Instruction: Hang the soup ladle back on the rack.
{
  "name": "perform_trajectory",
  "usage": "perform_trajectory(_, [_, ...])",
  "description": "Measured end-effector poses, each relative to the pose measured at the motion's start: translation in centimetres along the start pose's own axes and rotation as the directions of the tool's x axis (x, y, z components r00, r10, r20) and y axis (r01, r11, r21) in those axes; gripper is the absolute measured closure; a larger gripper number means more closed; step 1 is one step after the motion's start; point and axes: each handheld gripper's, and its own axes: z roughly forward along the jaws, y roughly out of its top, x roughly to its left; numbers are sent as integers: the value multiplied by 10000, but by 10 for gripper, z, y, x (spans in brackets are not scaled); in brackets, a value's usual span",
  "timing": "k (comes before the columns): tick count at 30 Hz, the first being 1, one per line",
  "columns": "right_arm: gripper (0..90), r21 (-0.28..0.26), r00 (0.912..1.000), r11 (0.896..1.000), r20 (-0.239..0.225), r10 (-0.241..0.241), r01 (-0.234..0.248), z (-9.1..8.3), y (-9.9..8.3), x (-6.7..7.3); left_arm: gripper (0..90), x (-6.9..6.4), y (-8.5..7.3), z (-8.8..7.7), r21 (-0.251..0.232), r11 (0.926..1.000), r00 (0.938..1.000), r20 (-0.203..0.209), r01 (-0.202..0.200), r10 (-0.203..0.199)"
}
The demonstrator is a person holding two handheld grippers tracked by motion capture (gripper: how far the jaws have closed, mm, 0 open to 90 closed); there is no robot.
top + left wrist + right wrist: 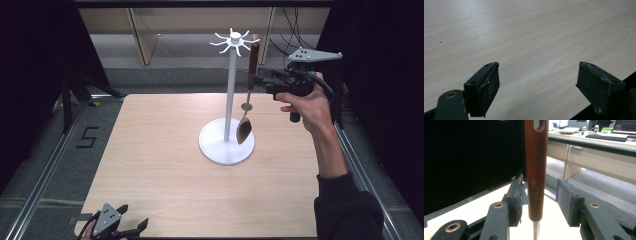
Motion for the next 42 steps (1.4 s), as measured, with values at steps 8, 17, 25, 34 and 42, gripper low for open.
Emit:
perform_trajectory(8, [512, -29, 9998, 9998, 83, 195, -195, -6, -3, -1, 175, 0, 0, 0, 13, 10000, 10000, -6, -4, 4])
perform_trajectory(17, [465, -149, 9998, 9999, 178, 75, -72, -12, -10, -4, 175, 0, 0, 0, 7, 10000, 10000, -9, -11, 11])
perform_trajectory(25, [439, -83, 9996, 9999, 242, 144, -142, -21, -20, -1, 175, 0, 0, 0, 16, 10000, 10000, -24, -17, 17])
perform_trajectory(34, [432, -10, 9983, 9994, 489, -332, 333, -31, -35, 3, 175, 0, 0, 0, 16, 10000, 10000, -32, -10, 10])
perform_trajectory(42, [427, 179, 9976, 9997, 665, -173, 162, -37, -56, 7, 175, 0, 0, 0, -7, 10000, 10000, -38, 27, -27])
